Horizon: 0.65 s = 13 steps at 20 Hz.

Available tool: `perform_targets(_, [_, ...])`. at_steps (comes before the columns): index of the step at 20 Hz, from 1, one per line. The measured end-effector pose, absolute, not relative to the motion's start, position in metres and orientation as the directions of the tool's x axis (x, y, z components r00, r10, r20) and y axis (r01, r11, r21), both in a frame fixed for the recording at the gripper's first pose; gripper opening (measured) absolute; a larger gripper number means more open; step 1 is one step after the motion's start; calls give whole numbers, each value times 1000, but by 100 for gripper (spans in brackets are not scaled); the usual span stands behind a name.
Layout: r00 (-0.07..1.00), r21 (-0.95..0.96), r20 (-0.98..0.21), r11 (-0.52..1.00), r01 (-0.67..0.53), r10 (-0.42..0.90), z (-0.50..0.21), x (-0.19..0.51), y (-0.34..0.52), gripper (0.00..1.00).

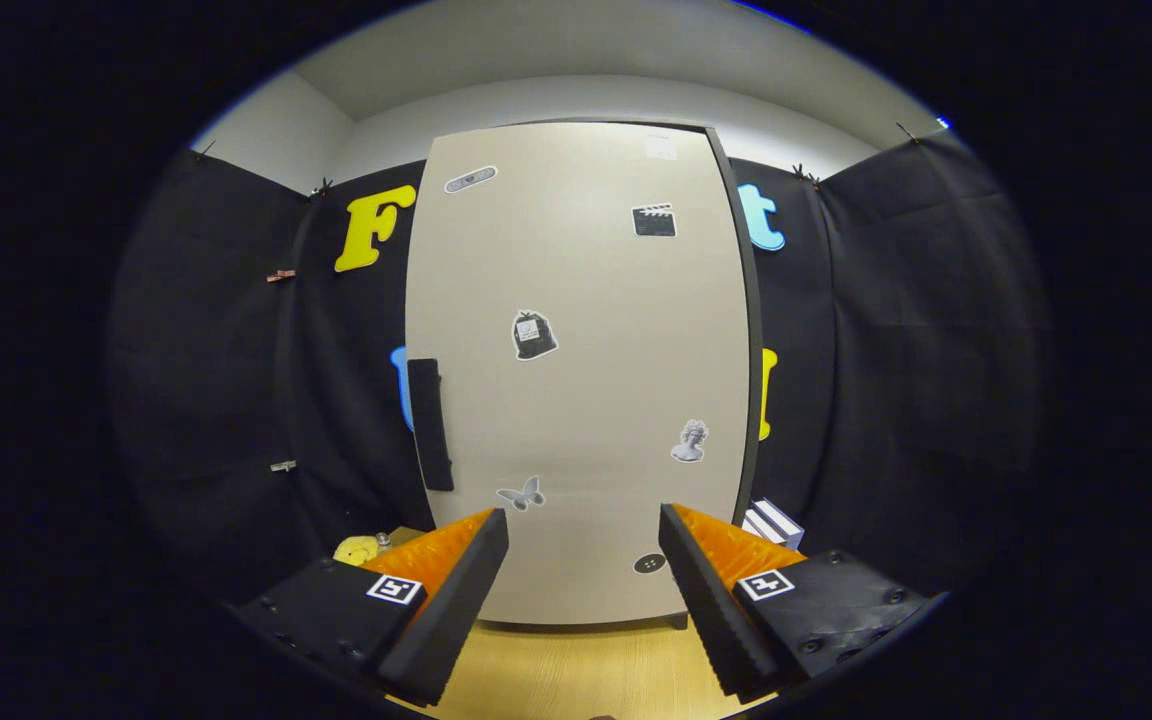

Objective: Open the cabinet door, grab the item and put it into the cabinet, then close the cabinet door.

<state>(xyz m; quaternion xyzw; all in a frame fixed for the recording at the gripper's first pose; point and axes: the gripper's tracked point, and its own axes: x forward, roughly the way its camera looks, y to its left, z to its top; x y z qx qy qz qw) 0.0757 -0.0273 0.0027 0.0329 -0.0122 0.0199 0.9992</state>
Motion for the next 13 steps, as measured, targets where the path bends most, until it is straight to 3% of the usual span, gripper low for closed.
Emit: perform_targets(13, [998, 17, 25, 998, -56, 56, 1, 62, 14, 98])
